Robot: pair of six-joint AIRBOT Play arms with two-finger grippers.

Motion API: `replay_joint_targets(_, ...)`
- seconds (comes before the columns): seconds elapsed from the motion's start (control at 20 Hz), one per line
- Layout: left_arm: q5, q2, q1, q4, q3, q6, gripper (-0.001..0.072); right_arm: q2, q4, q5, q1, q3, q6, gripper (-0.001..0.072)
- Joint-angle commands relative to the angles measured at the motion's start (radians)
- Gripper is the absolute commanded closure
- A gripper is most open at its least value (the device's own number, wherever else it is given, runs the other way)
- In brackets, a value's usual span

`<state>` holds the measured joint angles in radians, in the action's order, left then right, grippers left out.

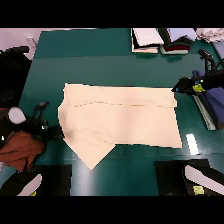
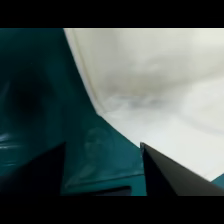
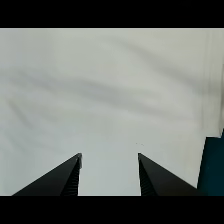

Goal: Fold the shirts.

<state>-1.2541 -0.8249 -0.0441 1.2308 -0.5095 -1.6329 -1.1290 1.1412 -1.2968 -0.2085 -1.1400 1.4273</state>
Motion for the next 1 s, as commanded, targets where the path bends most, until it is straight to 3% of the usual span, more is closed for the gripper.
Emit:
replay_joint_targets(0.0,0.051,0.088,0.0,-0.155,0.158,-0.015,0.0169,0.027,-0.035,0.011,0.0,0.018,0.0,0.0298)
replay_joint_targets(0.2,0.155,0.087,-0.006,-0.243,0.214,-0.008,0.0169,0.027,-0.05,0.011,0.019,0.018,0.0,0.03)
replay_joint_targets(0.4,0.309,0.087,-0.191,-0.302,0.233,-0.017,0.0173,0.027,-0.05,0.017,0.063,0.018,0.0,0.03)
replay_joint_targets(0.45,0.325,0.087,-0.224,-0.303,0.23,-0.021,0.0329,0.027,-0.05,0.011,0.065,0.018,0.0,0.03)
replay_joint_targets(0.5,0.32,0.087,-0.237,-0.303,0.22,-0.02,0.0543,0.027,-0.05,-0.004,0.065,0.018,0.0,0.03)
replay_joint_targets(0.55,0.298,0.088,-0.237,-0.299,0.203,-0.015,0.0663,0.027,-0.041,-0.031,0.057,0.018,-0.003,0.03)
replay_joint_targets(0.7,0.196,0.088,-0.237,-0.182,0.101,-0.017,0.0686,0.044,0.066,-0.158,-0.002,0.06,-0.015,0.03)
replay_joint_targets(0.85,0.122,0.088,-0.237,-0.105,0.018,-0.009,0.0685,0.13,0.192,-0.21,-0.126,0.266,-0.014,0.0278)
replay_joint_targets(0.9,0.118,0.088,-0.237,-0.106,0.003,-0.007,0.0685,0.157,0.197,-0.222,-0.182,0.341,-0.015,0.0155)
replay_joint_targets(0.95,0.121,0.088,-0.237,-0.109,-0.003,-0.007,0.0685,0.177,0.195,-0.229,-0.243,0.412,-0.015,0.0123)
